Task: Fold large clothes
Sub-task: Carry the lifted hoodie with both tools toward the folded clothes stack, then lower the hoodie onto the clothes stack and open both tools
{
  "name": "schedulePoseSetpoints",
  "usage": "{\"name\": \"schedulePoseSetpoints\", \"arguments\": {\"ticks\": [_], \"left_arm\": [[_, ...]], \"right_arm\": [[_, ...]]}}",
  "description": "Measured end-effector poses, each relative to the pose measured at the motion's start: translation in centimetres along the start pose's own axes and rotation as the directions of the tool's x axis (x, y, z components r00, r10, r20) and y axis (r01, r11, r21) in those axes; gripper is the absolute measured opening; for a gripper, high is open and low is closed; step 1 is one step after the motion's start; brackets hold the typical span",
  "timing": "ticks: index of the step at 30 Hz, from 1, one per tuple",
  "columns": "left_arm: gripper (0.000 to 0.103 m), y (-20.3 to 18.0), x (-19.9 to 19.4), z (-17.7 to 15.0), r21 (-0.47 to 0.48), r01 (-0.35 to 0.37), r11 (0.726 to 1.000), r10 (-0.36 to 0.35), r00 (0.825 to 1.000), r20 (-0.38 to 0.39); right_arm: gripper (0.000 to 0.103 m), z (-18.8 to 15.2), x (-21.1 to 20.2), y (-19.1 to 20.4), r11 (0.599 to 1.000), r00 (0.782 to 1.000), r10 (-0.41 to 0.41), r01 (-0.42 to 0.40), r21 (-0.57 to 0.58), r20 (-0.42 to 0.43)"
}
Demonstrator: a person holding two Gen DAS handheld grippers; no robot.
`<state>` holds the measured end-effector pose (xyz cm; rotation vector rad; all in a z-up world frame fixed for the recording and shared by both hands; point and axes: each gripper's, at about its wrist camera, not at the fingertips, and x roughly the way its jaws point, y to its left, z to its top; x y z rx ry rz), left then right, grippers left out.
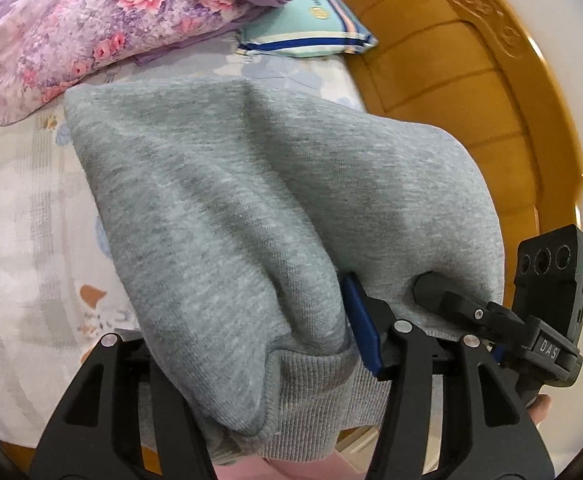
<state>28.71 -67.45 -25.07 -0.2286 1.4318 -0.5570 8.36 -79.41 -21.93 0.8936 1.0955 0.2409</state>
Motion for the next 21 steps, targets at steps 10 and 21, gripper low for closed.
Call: {"name": "schedulePoseSetpoints", "arguments": {"ticks": [10,21], "left_arm": [[0.07,1.6,11.9,6.7,-0.125,-0.282,0.951,0.269,0.957,-0.107],[0.06,0.4,12.7,5.8,-0.052,-0.366,0.929,0.364,0.93,-0.041]], "right_arm": [[0.07,9.8,7.2,-11.4,0.993,0.979,-0.104,0.111,0.031,-0.174],[0.042,9.0,0.3,-10.7,0.875,0.903,-0.426,0.426,-0.232,0.05]]}}
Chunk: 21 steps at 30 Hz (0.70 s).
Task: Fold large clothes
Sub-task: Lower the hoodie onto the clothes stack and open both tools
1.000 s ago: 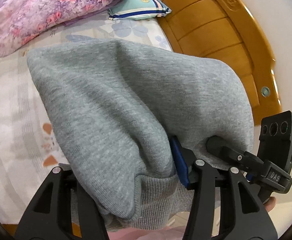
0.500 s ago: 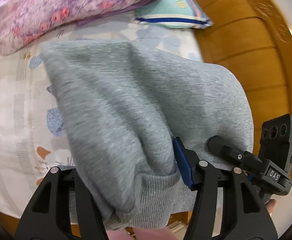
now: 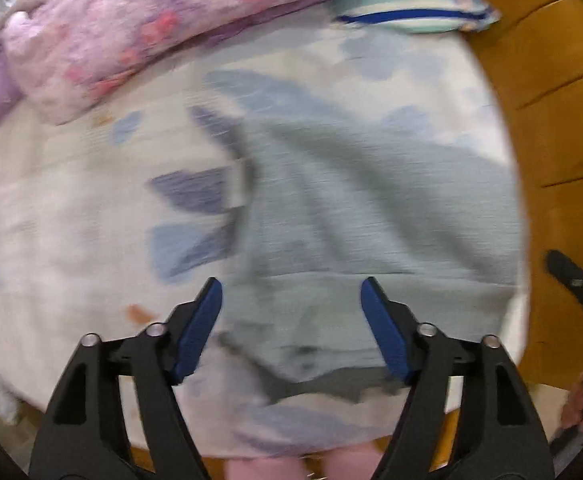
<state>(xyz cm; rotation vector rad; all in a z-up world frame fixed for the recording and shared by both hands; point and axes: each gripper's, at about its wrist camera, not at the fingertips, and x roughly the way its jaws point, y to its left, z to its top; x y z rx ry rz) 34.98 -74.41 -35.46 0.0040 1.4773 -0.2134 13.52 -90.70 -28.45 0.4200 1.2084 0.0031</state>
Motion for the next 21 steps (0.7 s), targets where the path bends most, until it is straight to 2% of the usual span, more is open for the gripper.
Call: {"name": "schedulePoseSetpoints", "arguments": {"ticks": [1,2,3,4,6,8,10,11,12,13,15,16,17,19,21], "left_arm": [[0.051,-0.6,0.8,0.2,0.008,0.058,0.998,-0.058,0.998,-0.016],[0.043,-1.1,1.8,0.4,0.008,0.091,0.996,-0.091,0.995,-0.034],[0.041,-1.4,3.6,0.5,-0.005,0.117,0.993,-0.117,0.991,-0.066],[0.04,-1.4,5.8,0.5,-0.025,0.12,0.992,-0.122,0.987,-0.106],[0.04,-0.8,8.9,0.3,-0.071,0.16,0.985,-0.168,0.977,-0.135],[0.043,-0.1,9.4,0.1,-0.118,0.219,0.969,-0.231,0.969,-0.092],[0.047,-0.2,8.4,0.0,-0.113,0.194,0.974,-0.202,0.977,-0.072],[0.06,-0.4,7.9,0.0,-0.096,0.167,0.981,-0.174,0.982,-0.069],[0.068,-0.6,7.1,0.0,-0.062,0.115,0.991,-0.118,0.991,-0.055],[0.074,-0.6,6.4,-0.1,-0.045,0.101,0.994,-0.103,0.994,-0.037],[0.075,-0.6,4.9,-0.2,-0.033,0.116,0.993,-0.117,0.993,-0.01],[0.08,-0.5,4.1,-0.2,-0.034,0.106,0.994,-0.107,0.994,-0.013],[0.081,-0.3,3.2,-0.2,-0.028,0.097,0.995,-0.097,0.995,-0.009],[0.081,0.0,1.4,-0.1,-0.013,0.084,0.996,-0.084,0.996,0.027],[0.086,0.1,-0.8,-0.6,0.012,0.05,0.999,-0.05,0.996,0.072]], "right_arm": [[0.026,-0.2,0.2,0.6,0.999,0.999,0.05,-0.05,-0.015,-0.021],[0.024,-0.4,1.4,1.0,0.996,0.994,0.082,-0.084,-0.022,-0.072],[0.024,-0.7,3.3,1.3,0.997,0.99,0.066,-0.069,-0.027,-0.123],[0.023,-1.0,5.2,1.3,0.999,0.989,0.013,-0.018,-0.034,-0.144],[0.023,-1.4,8.0,1.2,0.995,0.985,-0.091,0.083,-0.06,-0.148],[0.023,-1.2,8.2,1.1,0.991,0.981,-0.134,0.129,-0.042,-0.137],[0.024,-1.0,7.4,1.2,0.993,0.983,-0.117,0.114,-0.023,-0.143],[0.025,-1.0,7.0,1.3,0.994,0.983,-0.109,0.107,-0.023,-0.146],[0.026,-1.2,6.4,1.5,0.994,0.984,-0.106,0.105,-0.017,-0.147],[0.026,-1.2,5.9,1.7,0.994,0.984,-0.109,0.109,-0.008,-0.144],[0.038,-1.2,5.4,1.8,0.995,0.986,-0.089,0.093,0.021,-0.142],[0.061,-1.2,5.2,2.1,0.996,0.987,-0.073,0.079,0.039,-0.143],[0.072,-1.5,4.6,2.3,0.996,0.989,-0.056,0.065,0.064,-0.135],[0.075,-1.9,2.9,3.2,0.996,0.996,-0.041,0.047,0.075,-0.085],[0.085,-2.5,1.1,4.4,0.997,0.998,-0.032,0.035,0.07,-0.051]]}}
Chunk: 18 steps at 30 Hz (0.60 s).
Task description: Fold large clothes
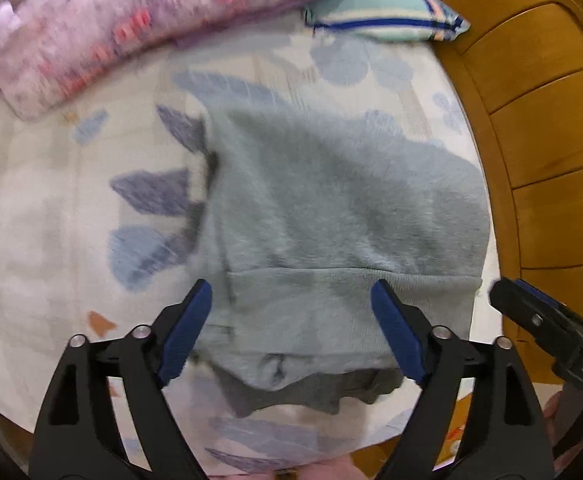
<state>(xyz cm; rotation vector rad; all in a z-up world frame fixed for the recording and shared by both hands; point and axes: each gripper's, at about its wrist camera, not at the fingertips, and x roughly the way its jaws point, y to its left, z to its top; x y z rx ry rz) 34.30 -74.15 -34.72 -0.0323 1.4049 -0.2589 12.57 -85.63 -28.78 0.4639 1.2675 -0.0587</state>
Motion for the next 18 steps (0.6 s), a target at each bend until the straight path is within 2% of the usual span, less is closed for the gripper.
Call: {"name": "schedulePoseSetpoints", "arguments": {"ticks": [7,12,15,18], "left_arm": [[0.087,0.5,-7.8,-2.3,0.132,-0.079,0.988,0.058,0.987,0.152],[0.087,1.6,-12.4,-4.7,0.195,-0.065,0.979,0.022,0.976,0.216],[0.087,2.6,-15.5,-6.3,0.221,-0.081,0.972,0.02,0.964,0.264],[0.087,3.8,-18.4,-7.9,0.231,-0.063,0.971,-0.012,0.952,0.307]], "right_arm": [[0.094,-3.4,-6.6,4.4,0.999,0.985,-0.037,0.035,0.016,0.17],[0.095,-6.6,-10.3,7.9,0.996,0.956,-0.087,0.084,0.025,0.281],[0.095,-8.6,-11.8,9.8,0.994,0.94,-0.108,0.099,0.043,0.325],[0.095,-10.6,-13.0,12.0,0.99,0.918,-0.136,0.135,0.03,0.373]]}}
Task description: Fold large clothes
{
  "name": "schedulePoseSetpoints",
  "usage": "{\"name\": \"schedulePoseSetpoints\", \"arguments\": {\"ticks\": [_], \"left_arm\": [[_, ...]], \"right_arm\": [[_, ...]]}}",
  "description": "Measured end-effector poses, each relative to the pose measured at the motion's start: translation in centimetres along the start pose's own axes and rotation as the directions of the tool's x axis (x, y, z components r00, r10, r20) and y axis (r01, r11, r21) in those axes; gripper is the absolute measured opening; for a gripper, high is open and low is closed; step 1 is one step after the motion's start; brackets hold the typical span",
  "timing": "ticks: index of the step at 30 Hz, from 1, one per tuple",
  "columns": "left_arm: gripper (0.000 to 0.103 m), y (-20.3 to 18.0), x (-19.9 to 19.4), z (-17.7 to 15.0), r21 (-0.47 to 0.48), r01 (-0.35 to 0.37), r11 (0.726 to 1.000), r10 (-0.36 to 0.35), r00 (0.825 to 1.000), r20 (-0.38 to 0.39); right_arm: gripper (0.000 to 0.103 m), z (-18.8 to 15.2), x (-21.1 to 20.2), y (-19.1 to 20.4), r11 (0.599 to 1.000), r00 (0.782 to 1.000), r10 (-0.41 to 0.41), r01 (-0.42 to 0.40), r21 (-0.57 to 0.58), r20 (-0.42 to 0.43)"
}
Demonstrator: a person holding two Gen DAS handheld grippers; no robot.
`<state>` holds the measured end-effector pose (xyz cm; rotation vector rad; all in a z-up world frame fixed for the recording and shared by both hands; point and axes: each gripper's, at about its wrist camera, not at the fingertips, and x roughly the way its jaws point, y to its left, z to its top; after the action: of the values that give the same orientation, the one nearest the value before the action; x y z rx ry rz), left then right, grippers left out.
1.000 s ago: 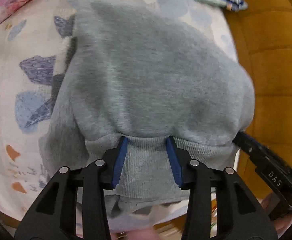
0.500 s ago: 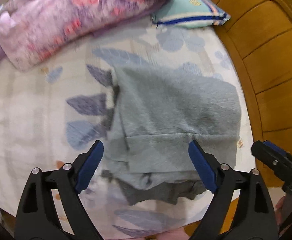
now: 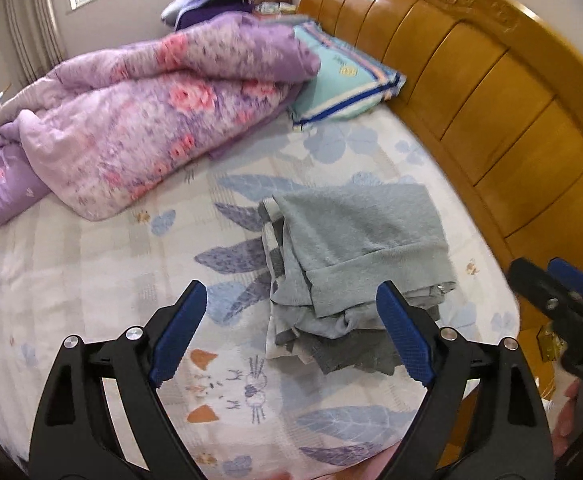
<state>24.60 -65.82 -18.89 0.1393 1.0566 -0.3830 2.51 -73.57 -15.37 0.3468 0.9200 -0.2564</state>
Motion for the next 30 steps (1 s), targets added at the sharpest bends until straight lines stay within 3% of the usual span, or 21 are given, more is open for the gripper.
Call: {"name": "schedulePoseSetpoints", "arguments": {"ticks": [8,16,23,30], "left_arm": [[0.087,3.0,-7.7,-4.8,-0.007,0.055,0.998,-0.054,0.995,0.087],[0.086,6.8,-13.6,-11.2,0.03,0.049,0.998,-0.052,0.988,0.145],[0.086,10.8,-18.6,-15.9,0.062,0.04,0.997,-0.048,0.99,0.131],[0.086,14.3,-21.8,-18.1,0.073,0.038,0.997,-0.048,0.989,0.138]], "right_arm": [[0.095,-4.7,-5.9,5.7,0.997,0.995,-0.019,0.027,-0.076,0.098],[0.095,-11.8,-10.6,11.6,0.998,0.985,-0.014,0.025,-0.064,0.171],[0.095,-17.1,-14.1,16.0,0.999,0.981,-0.044,0.047,-0.014,0.19],[0.095,-19.3,-15.5,19.7,0.998,0.984,-0.058,0.057,0.013,0.17]]}}
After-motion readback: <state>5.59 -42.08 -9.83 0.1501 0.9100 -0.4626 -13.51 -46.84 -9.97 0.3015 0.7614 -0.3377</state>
